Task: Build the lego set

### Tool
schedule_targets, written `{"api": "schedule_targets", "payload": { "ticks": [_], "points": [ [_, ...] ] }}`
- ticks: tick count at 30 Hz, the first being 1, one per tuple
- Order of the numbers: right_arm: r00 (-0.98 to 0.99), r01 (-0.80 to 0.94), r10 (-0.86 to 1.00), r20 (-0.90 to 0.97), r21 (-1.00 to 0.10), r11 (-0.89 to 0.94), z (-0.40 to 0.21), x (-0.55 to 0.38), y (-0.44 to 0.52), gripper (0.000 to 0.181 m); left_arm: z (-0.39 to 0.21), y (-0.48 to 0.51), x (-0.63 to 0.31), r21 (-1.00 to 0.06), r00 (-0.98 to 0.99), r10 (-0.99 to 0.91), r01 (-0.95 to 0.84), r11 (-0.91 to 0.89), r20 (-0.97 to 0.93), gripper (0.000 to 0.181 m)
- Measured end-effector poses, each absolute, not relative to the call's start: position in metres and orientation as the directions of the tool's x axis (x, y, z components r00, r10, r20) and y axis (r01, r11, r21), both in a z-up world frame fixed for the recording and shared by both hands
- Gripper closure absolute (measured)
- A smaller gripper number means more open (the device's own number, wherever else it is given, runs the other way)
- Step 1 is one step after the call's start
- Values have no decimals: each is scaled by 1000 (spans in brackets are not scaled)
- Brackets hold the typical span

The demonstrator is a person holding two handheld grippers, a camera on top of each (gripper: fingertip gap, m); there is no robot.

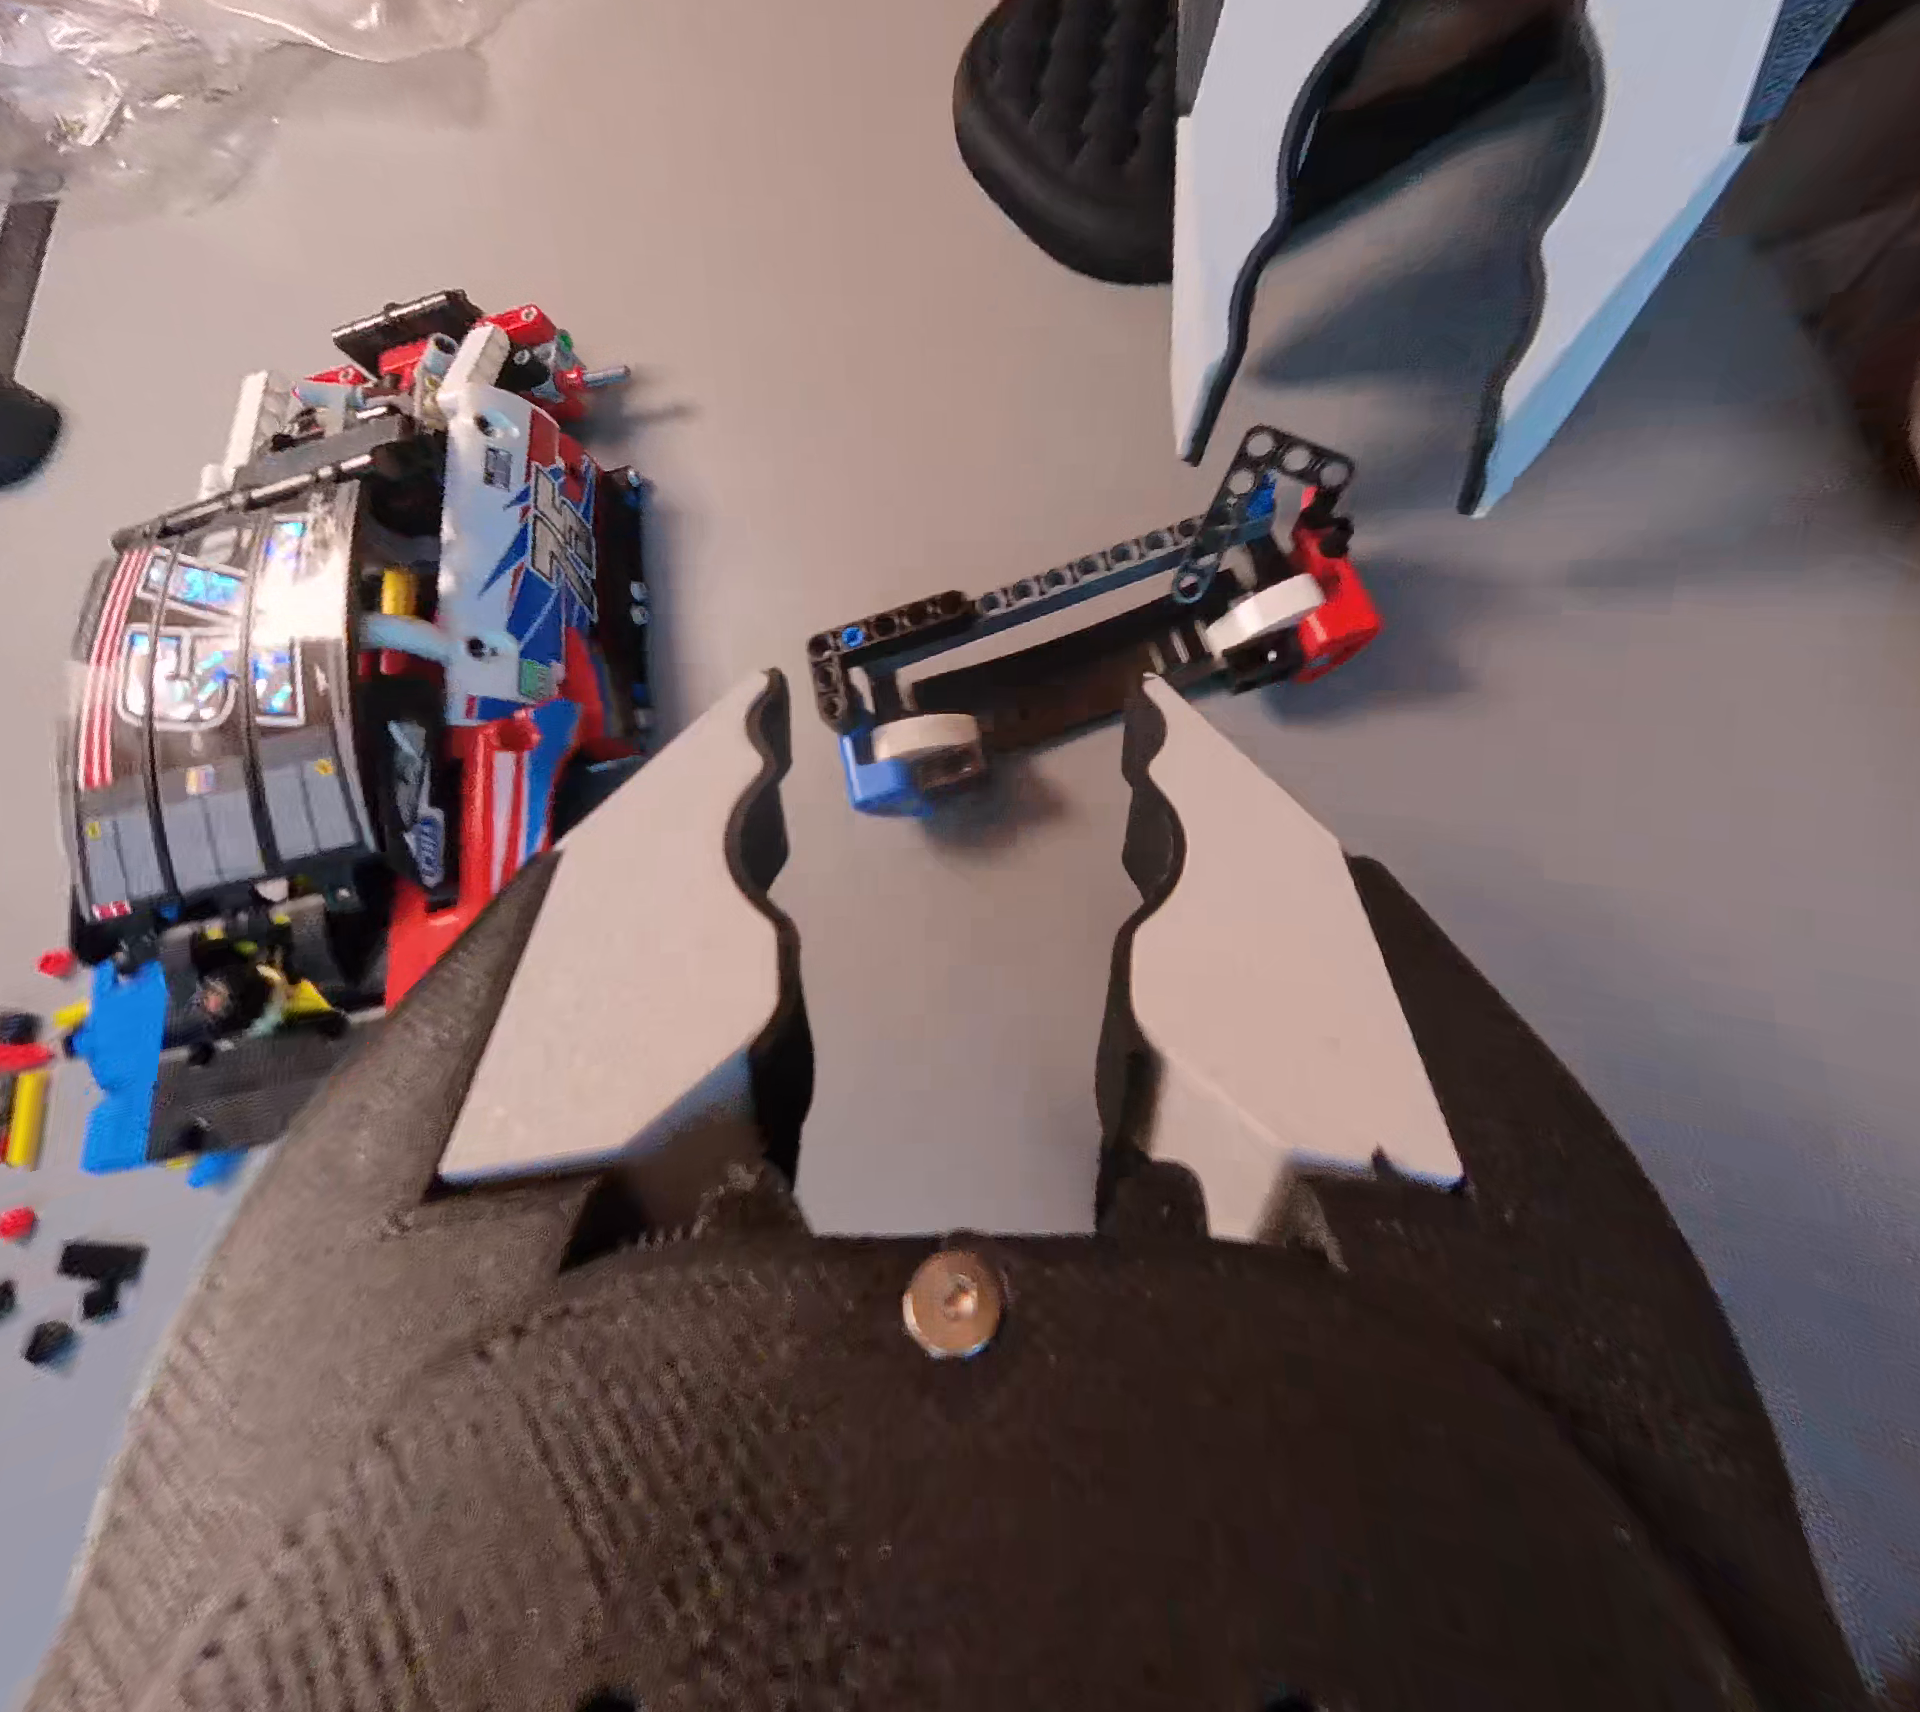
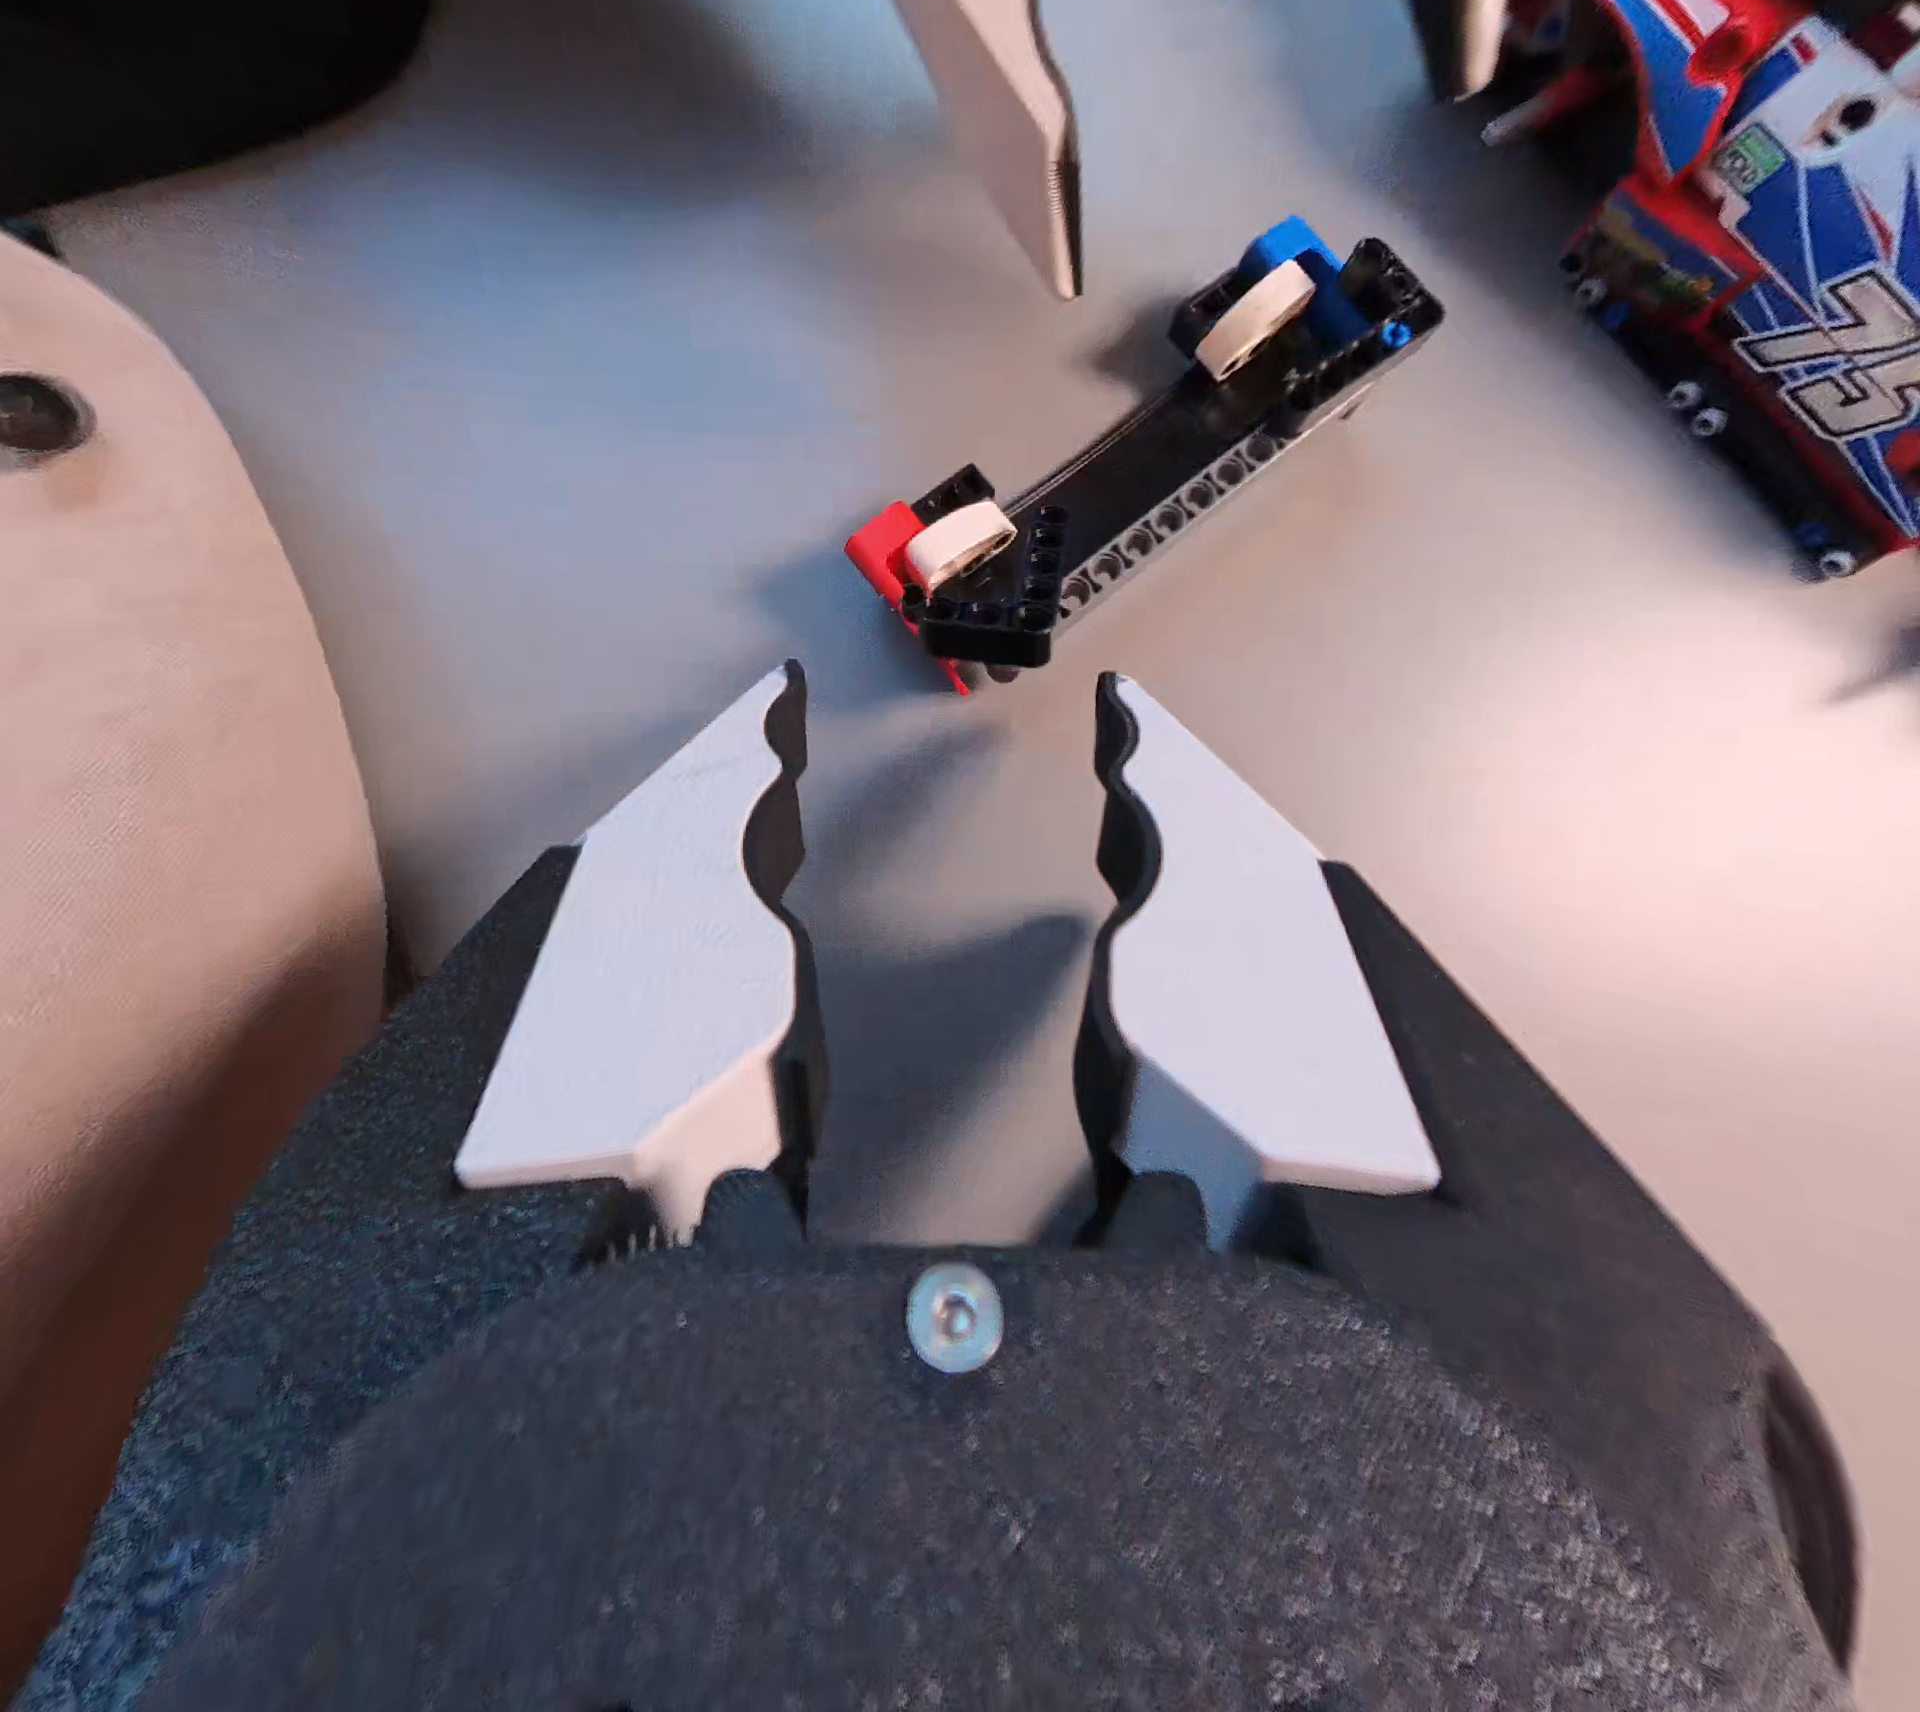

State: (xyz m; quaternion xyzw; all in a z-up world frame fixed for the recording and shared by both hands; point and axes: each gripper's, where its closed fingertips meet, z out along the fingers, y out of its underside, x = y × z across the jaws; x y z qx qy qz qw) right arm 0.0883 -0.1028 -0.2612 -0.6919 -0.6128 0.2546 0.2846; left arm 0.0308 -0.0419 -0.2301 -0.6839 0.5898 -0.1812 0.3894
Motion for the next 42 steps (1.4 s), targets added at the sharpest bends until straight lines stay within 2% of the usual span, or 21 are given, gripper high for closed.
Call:
{"api": "schedule_targets", "payload": {
  "ticks": [2, 5, 8, 12, 15, 19, 23, 26, 30, 33, 36, 39, 42],
  "points": [
    [146, 711, 989, 16, -697, -94, -265, 81, -100, 128, -239, -32, 34, -707, 139, -975, -707, 23, -171, 111],
    [166, 724, 986, -5, -678, -126, -271, 74, -95, 128, -256, -31, 39, -667, 85, -996, -741, -80, 25, 102],
    [165, 724, 986, -29, -675, -141, -270, 74, -89, 136, -264, -33, 41, -672, 80, -995, -734, -99, 59, 114],
    [72, 755, 996, -54, -650, -90, -271, 79, -87, 138, -265, -33, 26, -683, 187, -982, -717, -139, 4, 131],
    [-70, 772, 997, -36, -635, 31, -270, 83, -82, 147, -265, -46, 8, -676, 260, -965, -712, -191, -2, 133],
    [-339, 728, 939, 60, -616, 302, -272, 87, -70, 157, -265, -83, -12, -666, 299, -954, -706, -242, 29, 135],
    [-443, 685, 894, 62, -620, 383, -270, 76, -53, 163, -260, -127, -18, -688, 271, -955, -670, -279, 123, 137],
    [-471, 678, 881, 49, -618, 397, -264, 75, -48, 158, -253, -128, -21, -728, 333, -935, -610, -313, 123, 131],
    [-474, 633, 876, 92, -656, 411, -237, 70, -54, 156, -251, -137, -1, -782, 344, -931, -544, -305, 124, 113],
    [-513, 623, 836, 194, -585, 518, -235, 63, -63, 156, -261, -126, 9, -784, 376, -925, -560, -266, 46, 107],
    [-557, 611, 786, 269, -508, 607, -241, 54, -69, 160, -265, -120, 16, -784, 386, -922, -561, -265, 35, 114],
    [-569, 629, 769, 292, -448, 636, -249, 50, -62, 164, -267, -113, 14, -779, 423, -905, -580, -238, -38, 134],
    [-558, 634, 778, 290, -456, 625, -252, 48, -61, 170, -267, -113, 13, -783, 458, -888, -569, -254, -45, 137]
  ]
}}
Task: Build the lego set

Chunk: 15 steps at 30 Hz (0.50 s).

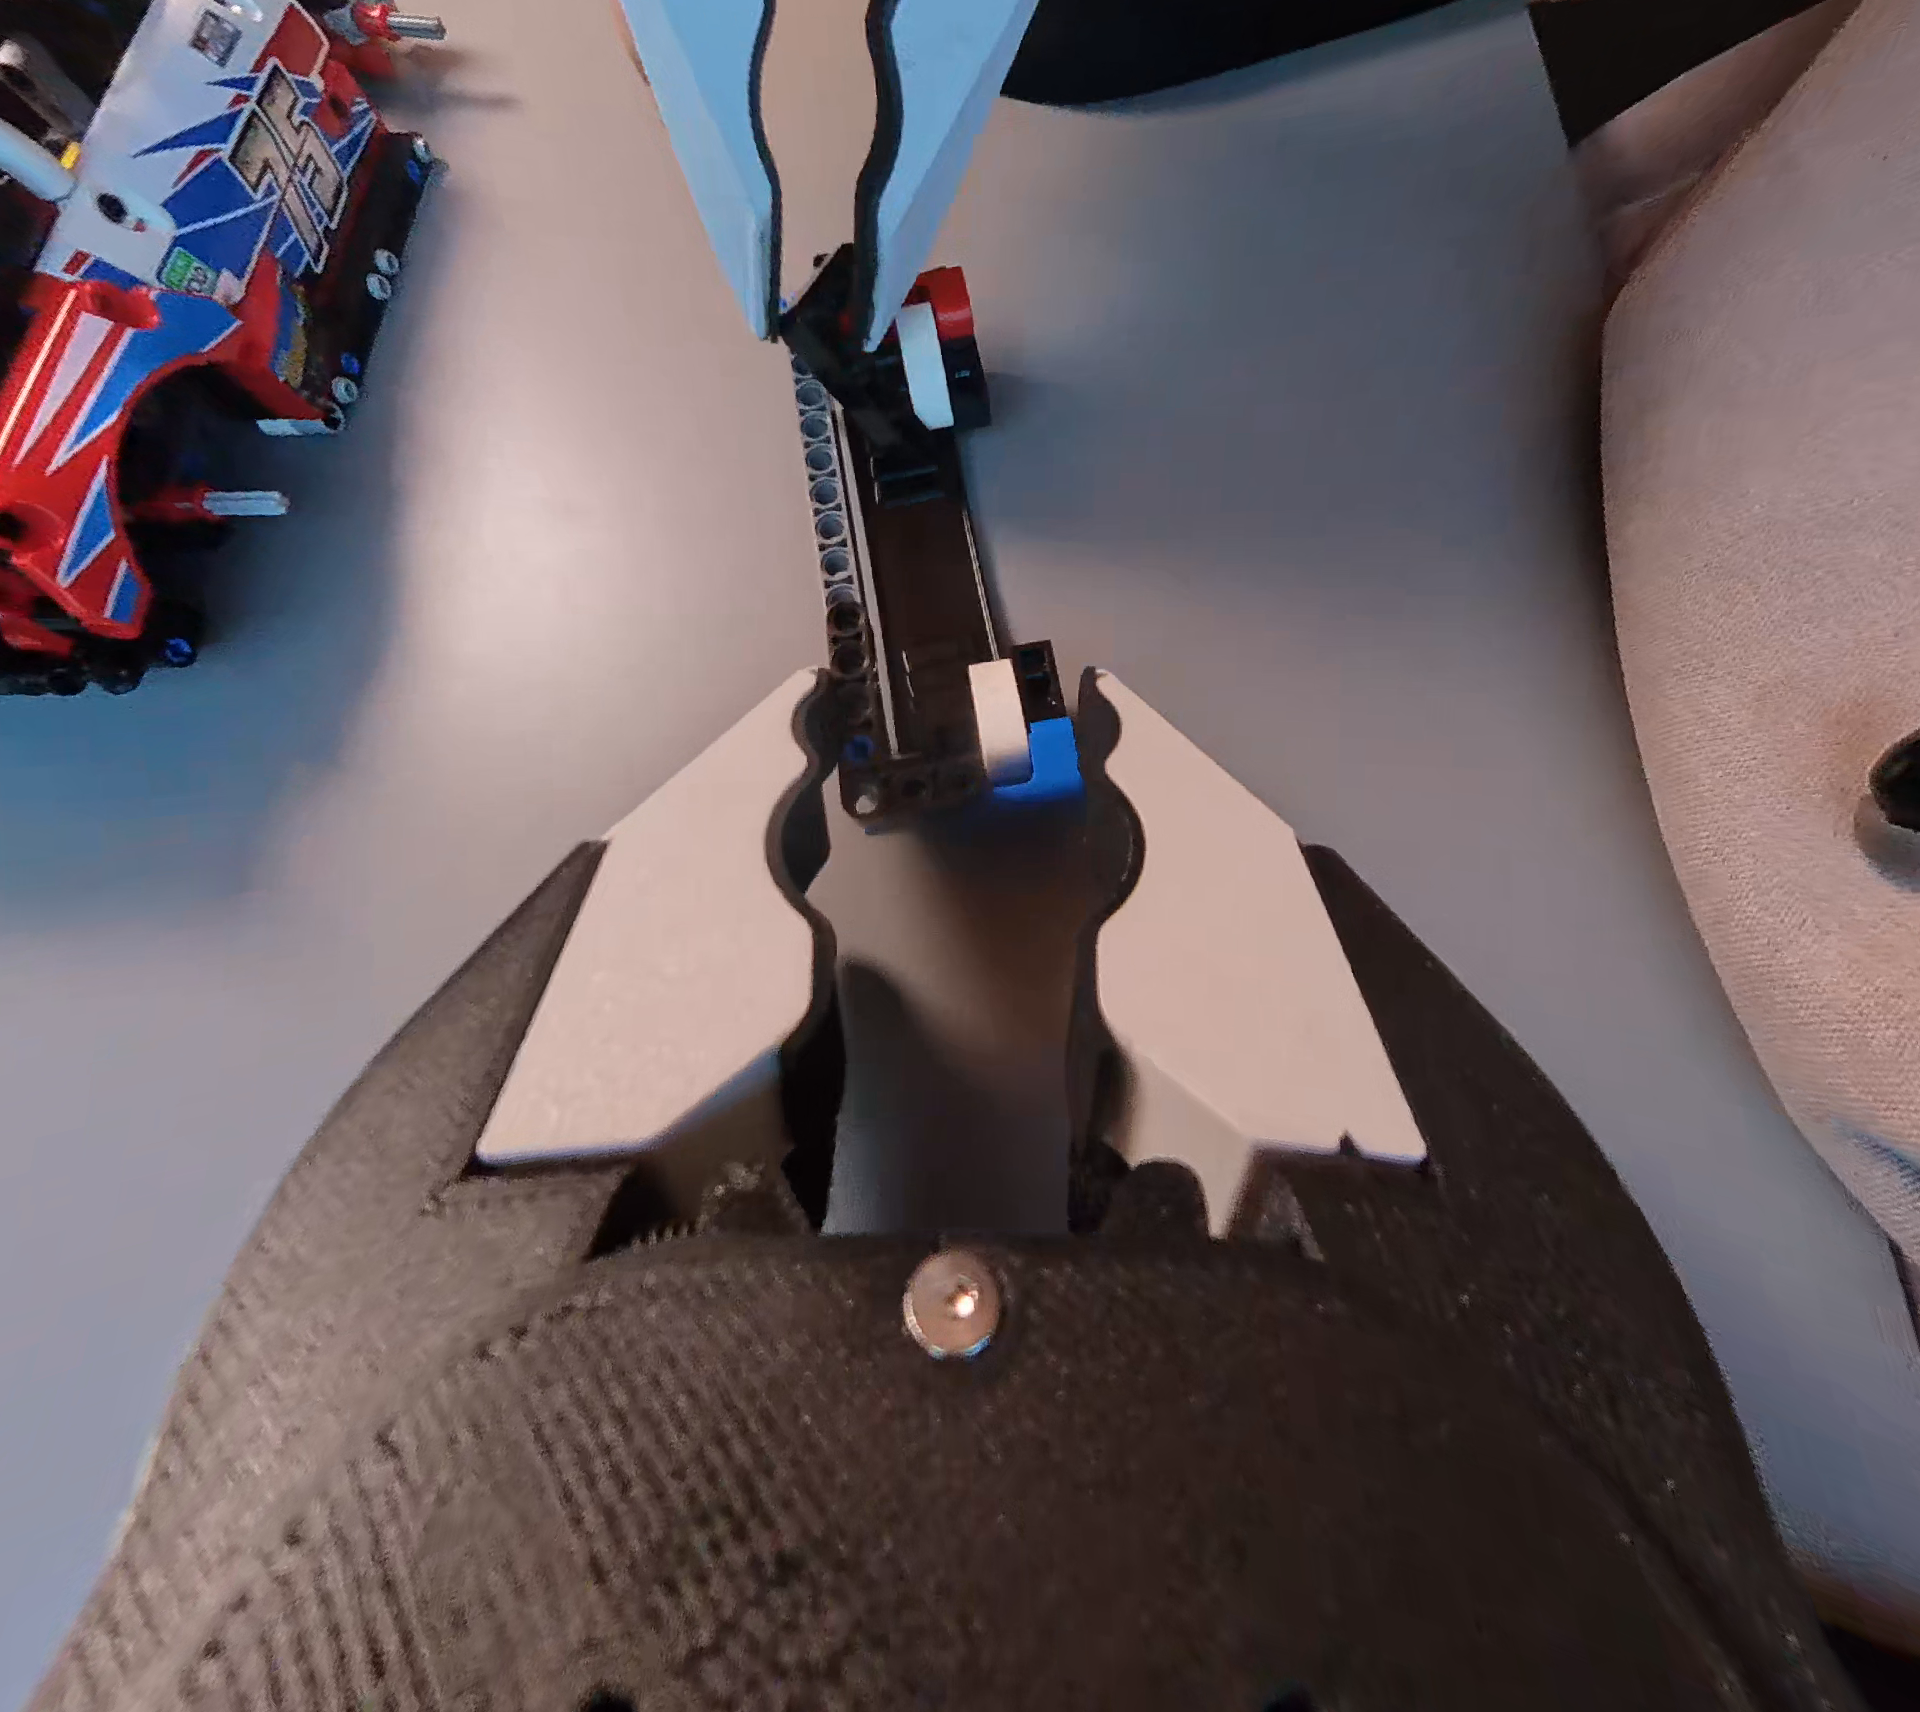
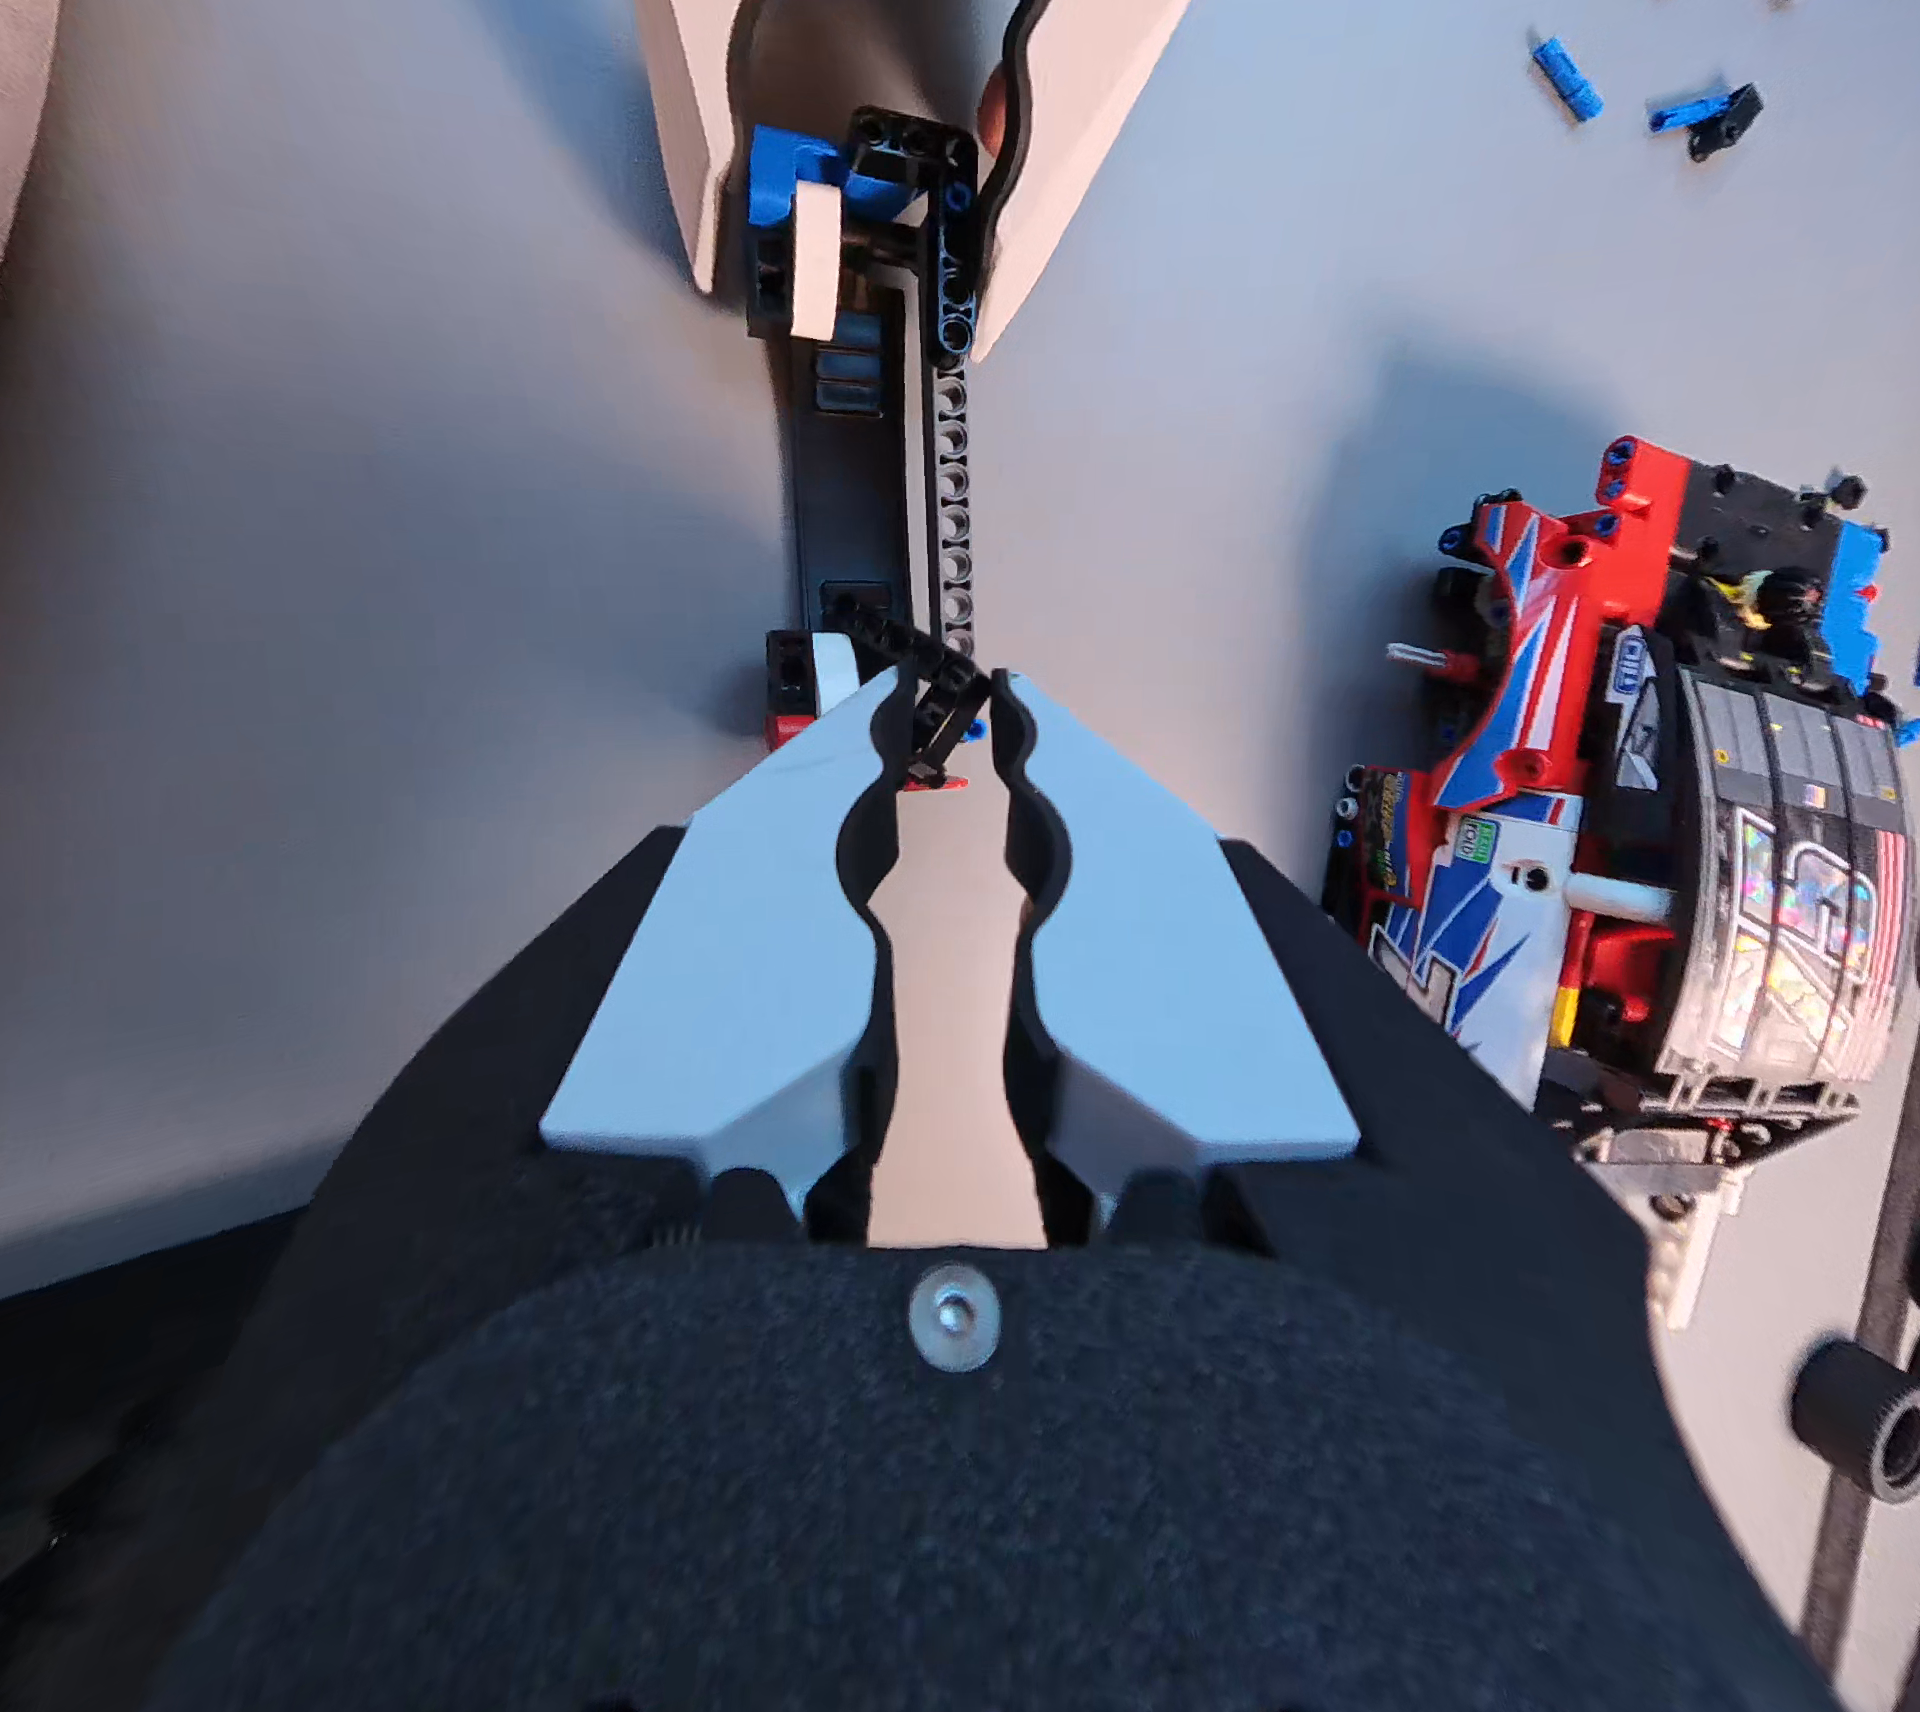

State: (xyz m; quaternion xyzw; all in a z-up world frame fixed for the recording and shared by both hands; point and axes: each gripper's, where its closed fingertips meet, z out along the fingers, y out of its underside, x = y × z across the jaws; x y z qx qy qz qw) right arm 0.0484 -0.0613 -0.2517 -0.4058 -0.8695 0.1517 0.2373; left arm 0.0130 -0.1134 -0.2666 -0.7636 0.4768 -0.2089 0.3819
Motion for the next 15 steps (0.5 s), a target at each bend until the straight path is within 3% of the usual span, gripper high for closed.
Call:
{"api": "schedule_targets", "payload": {
  "ticks": [3, 6, 8, 15],
  "points": [
    [-418, 695, 880, 227, -544, 470, -243, 48, -56, 170, -266, -114, 12, -783, 501, -864, -556, -278, -50, 137],
    [-90, 731, 996, -19, -680, 53, -231, 52, -45, 170, -266, -113, 10, -782, 549, -835, -538, -314, -42, 137],
    [71, 682, 970, -233, -698, -218, -229, 56, -46, 170, -266, -114, 11, -784, 567, -823, -524, -333, -30, 137],
    [234, 605, 932, -276, -709, -362, -245, 56, -43, 170, -261, -117, 15, -791, 571, -820, -484, -373, 37, 136]
  ]
}}
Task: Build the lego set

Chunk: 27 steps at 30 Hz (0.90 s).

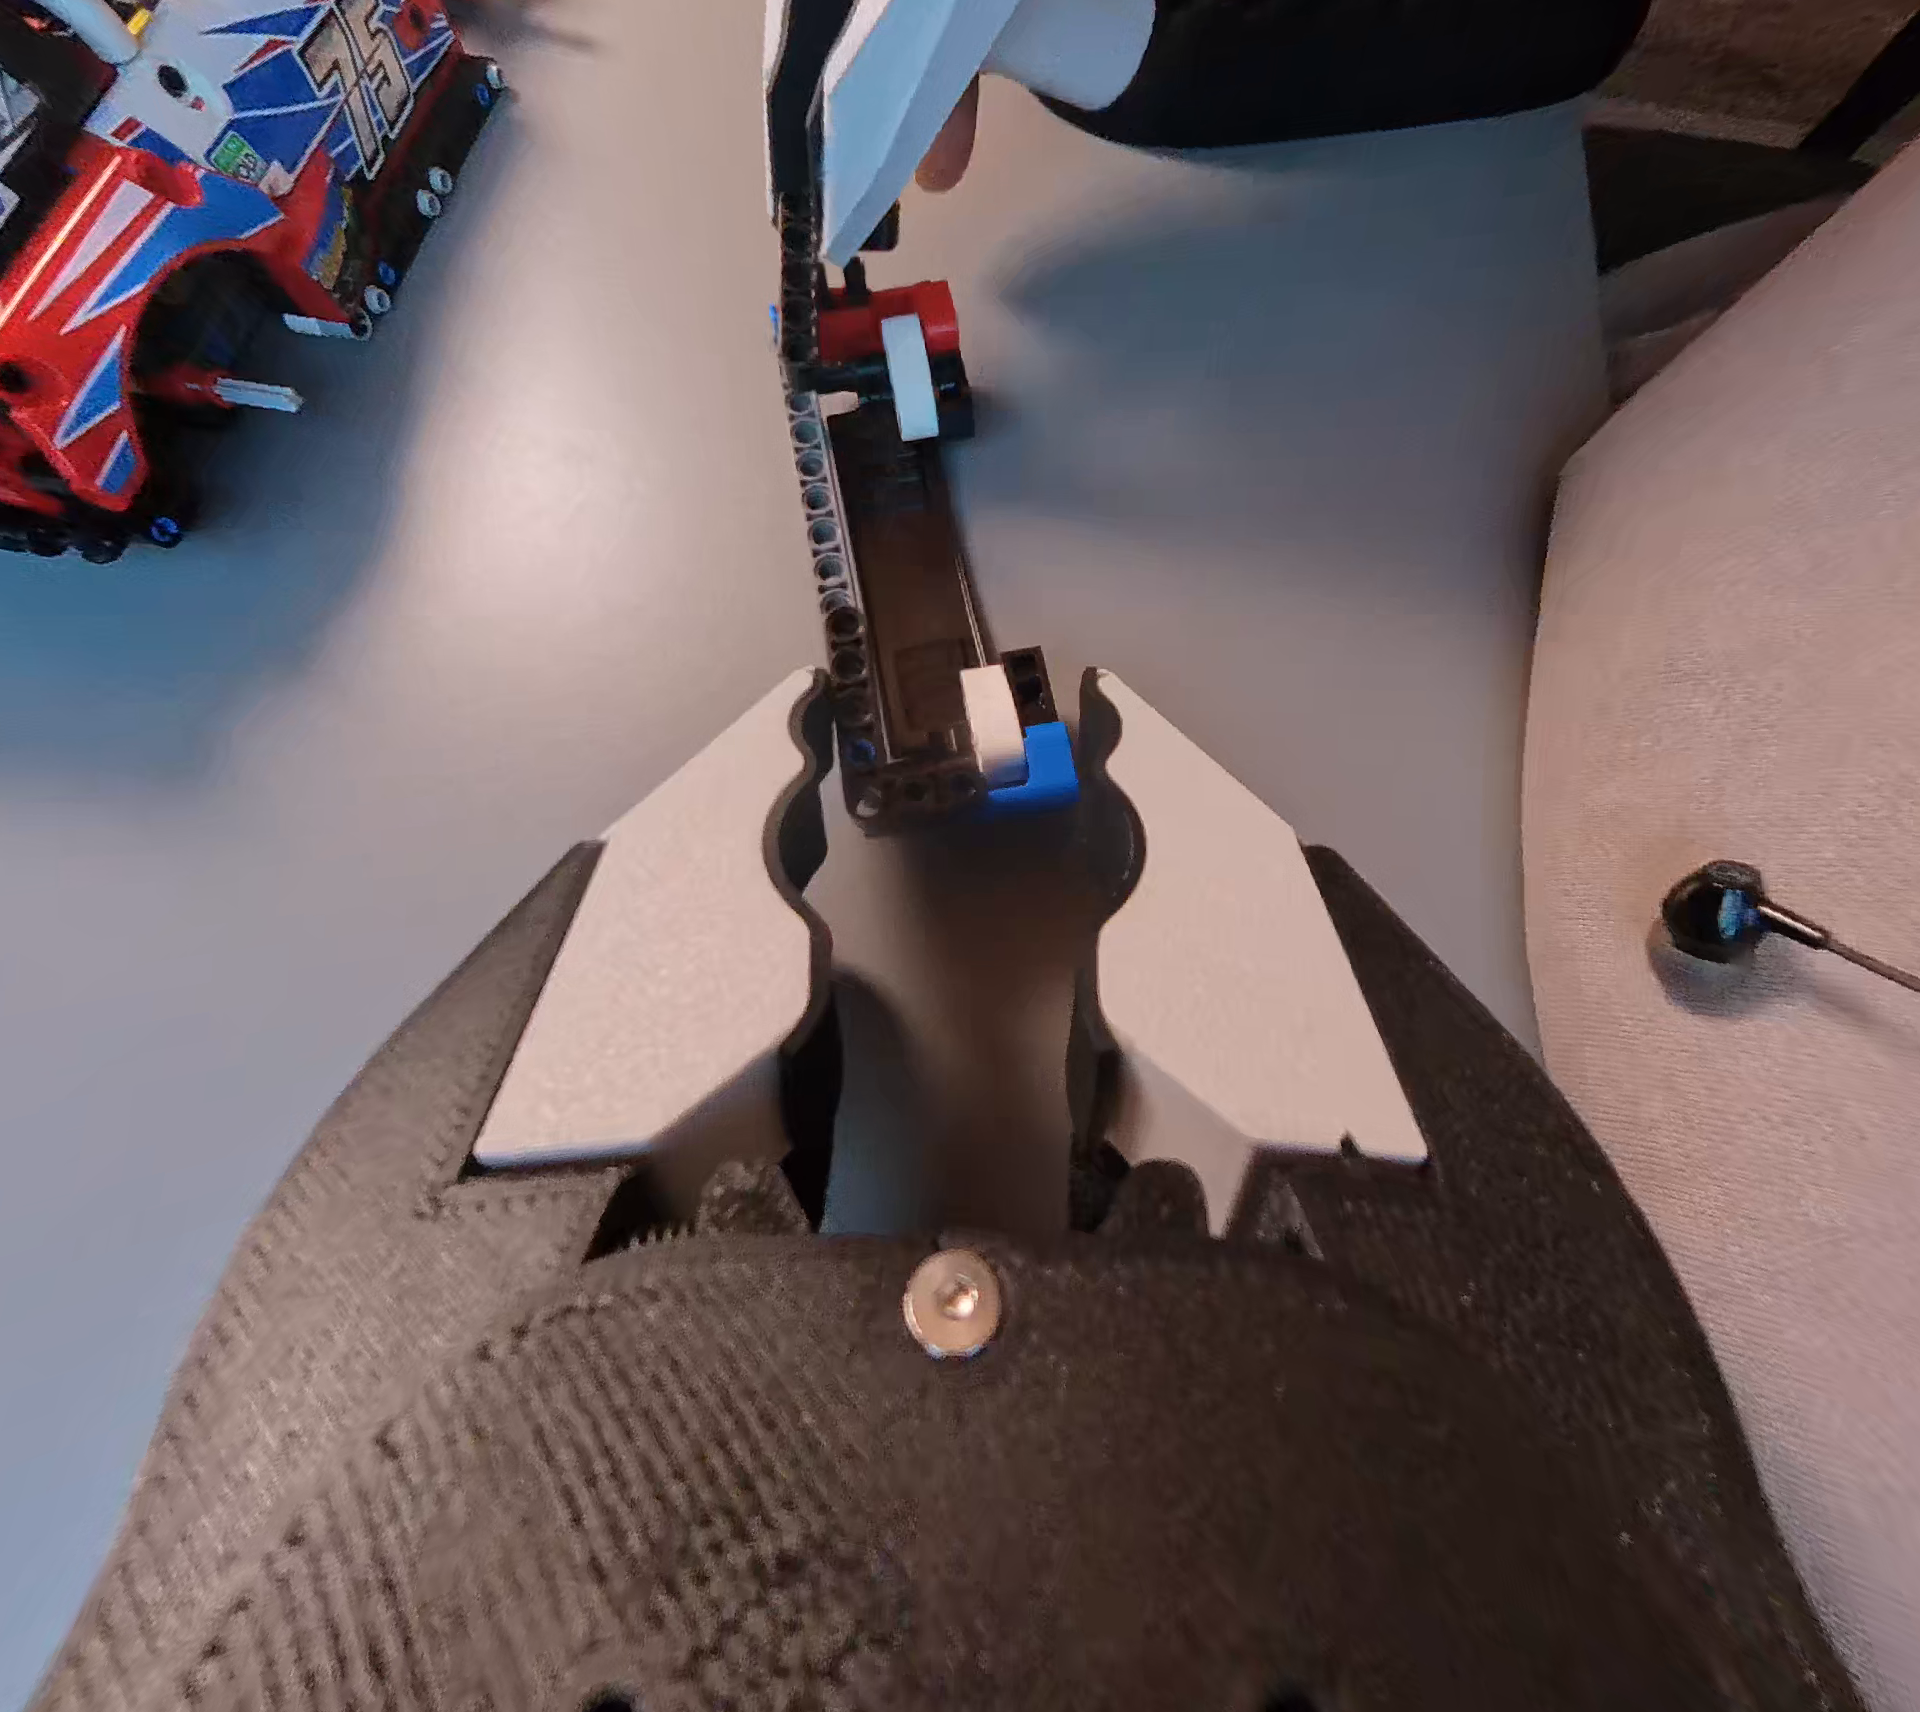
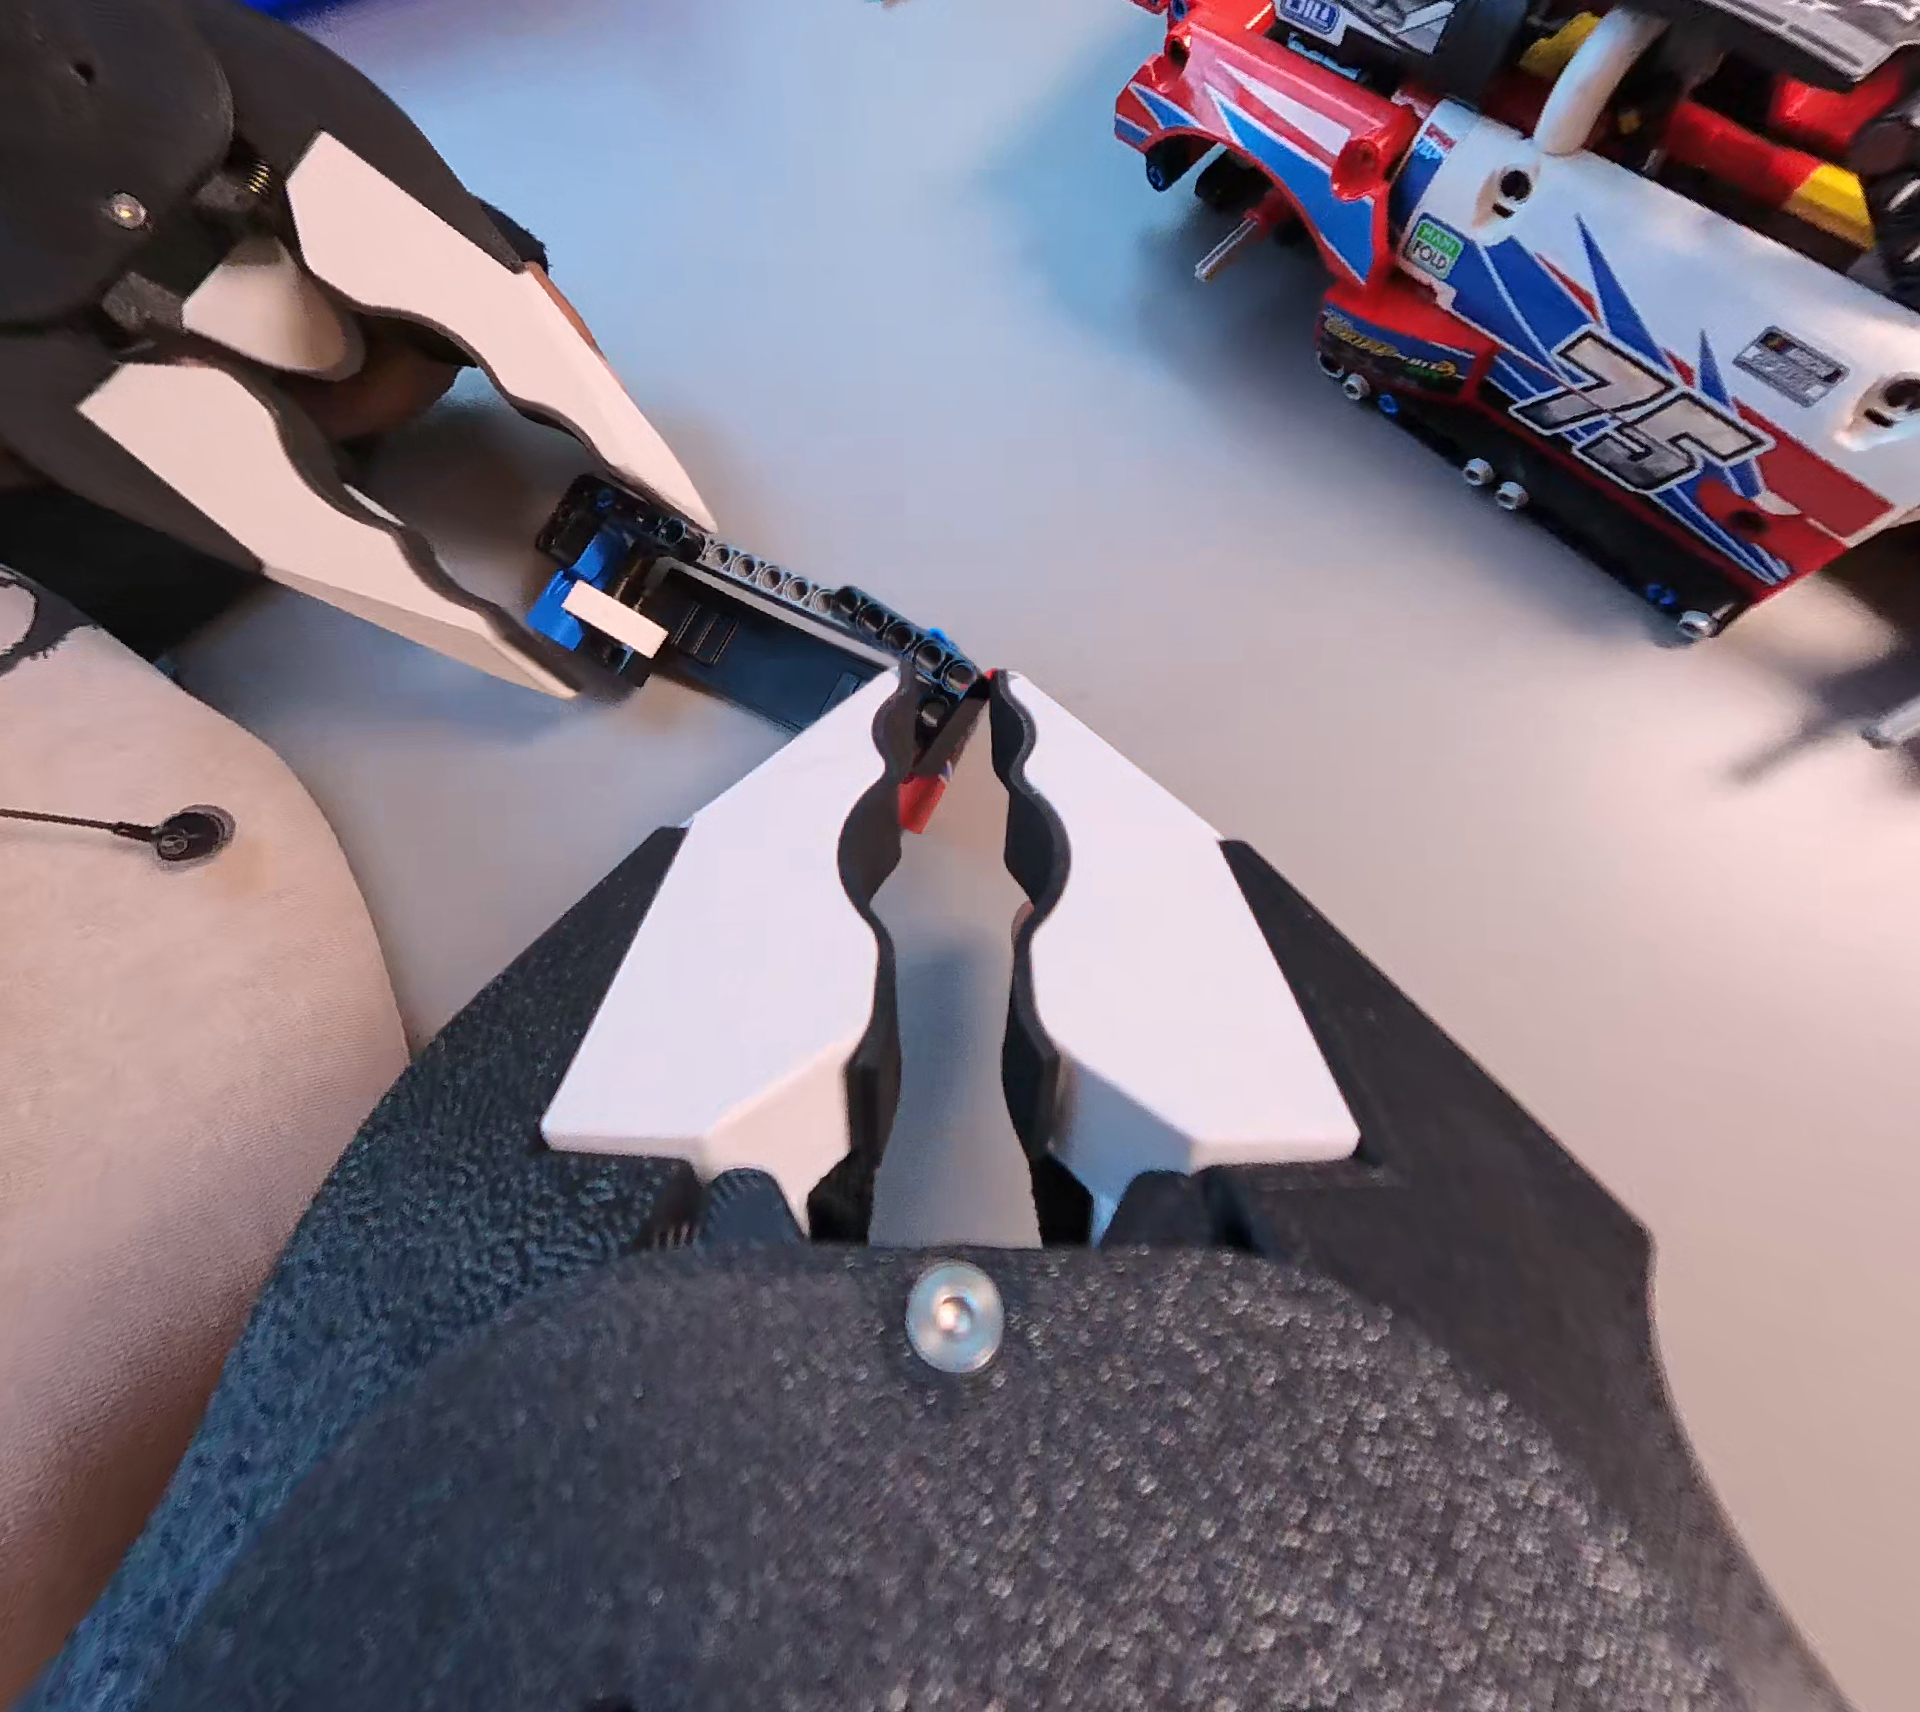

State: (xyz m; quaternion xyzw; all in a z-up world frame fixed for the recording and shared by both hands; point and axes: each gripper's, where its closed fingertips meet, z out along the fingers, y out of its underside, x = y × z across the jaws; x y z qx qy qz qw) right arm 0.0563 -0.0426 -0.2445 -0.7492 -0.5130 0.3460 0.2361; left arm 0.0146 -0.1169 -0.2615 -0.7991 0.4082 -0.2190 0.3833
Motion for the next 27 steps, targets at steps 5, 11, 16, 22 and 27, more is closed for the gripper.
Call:
{"api": "schedule_targets", "payload": {
  "ticks": [5, 11, 16, 22, 27],
  "points": [
    [219, 608, 934, -283, -709, -358, -246, 55, -42, 170, -229, -97, 14, -836, 535, -815, -324, -442, 223, 133],
    [199, 615, 930, -309, -699, -364, -248, 52, -41, 170, -252, -71, 42, -746, 495, -830, -444, -496, 257, 143],
    [189, 602, 922, -339, -702, -381, -254, 53, -43, 170, -264, -63, 58, -719, 498, -840, -500, -483, 217, 155],
    [174, 574, 912, -370, -714, -400, -253, 55, -43, 170, -263, -55, 60, -737, 550, -818, -480, -476, 170, 167],
    [102, 592, 933, -346, -732, -336, -250, 58, -52, 153, -262, -54, 63, -753, 553, -824, -488, -441, 124, 176]
  ]
}}
